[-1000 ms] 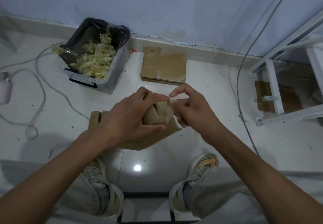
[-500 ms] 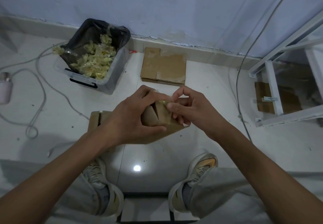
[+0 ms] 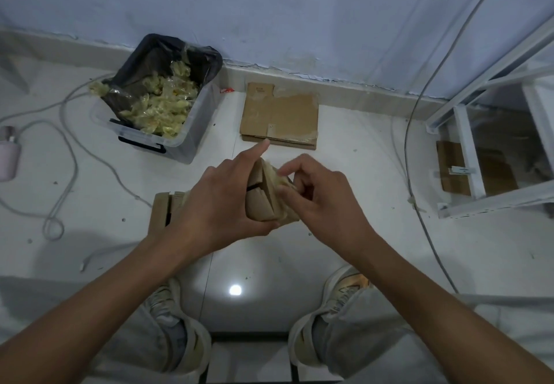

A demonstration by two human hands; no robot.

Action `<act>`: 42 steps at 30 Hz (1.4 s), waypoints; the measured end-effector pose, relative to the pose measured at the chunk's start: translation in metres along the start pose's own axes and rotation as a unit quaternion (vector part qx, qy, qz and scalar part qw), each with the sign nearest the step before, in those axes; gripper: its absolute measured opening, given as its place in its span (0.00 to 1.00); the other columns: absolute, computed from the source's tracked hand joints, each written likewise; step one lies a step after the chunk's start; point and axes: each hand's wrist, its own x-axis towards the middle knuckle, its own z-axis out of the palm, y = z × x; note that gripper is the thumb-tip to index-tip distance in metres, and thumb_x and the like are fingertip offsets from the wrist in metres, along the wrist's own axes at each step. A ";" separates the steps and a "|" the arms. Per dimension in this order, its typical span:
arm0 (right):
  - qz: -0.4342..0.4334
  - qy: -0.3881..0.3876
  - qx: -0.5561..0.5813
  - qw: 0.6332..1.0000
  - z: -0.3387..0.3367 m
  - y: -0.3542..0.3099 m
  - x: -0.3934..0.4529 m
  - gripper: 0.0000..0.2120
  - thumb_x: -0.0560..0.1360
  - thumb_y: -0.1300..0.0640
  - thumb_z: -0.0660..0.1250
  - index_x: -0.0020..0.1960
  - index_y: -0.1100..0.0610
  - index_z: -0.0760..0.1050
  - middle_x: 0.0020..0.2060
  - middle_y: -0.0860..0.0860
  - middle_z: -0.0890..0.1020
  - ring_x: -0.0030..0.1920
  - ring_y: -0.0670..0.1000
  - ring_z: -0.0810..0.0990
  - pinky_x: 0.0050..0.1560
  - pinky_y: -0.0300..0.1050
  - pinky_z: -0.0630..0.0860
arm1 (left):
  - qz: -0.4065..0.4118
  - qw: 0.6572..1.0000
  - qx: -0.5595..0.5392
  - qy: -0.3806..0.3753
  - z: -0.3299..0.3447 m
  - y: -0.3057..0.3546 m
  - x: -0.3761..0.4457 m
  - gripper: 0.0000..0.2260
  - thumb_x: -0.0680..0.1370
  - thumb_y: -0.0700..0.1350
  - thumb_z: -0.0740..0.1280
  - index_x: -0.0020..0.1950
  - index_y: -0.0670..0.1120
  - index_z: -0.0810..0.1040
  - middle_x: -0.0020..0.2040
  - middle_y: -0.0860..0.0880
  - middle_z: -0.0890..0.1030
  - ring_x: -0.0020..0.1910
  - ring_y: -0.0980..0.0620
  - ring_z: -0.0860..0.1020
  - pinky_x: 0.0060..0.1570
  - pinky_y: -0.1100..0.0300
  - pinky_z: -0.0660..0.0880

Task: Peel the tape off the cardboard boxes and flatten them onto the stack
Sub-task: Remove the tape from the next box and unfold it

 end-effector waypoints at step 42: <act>-0.009 -0.069 0.005 0.998 0.009 -0.010 0.052 0.06 0.82 0.57 0.70 0.46 0.50 0.77 0.31 0.44 0.80 0.31 0.43 0.76 0.35 0.38 0.75 | 0.020 0.998 -0.018 -0.053 -0.020 -0.031 -0.013 0.61 0.61 0.68 0.79 0.81 0.65 0.40 0.67 0.59 0.73 0.56 0.59 0.73 0.52 0.60 0.73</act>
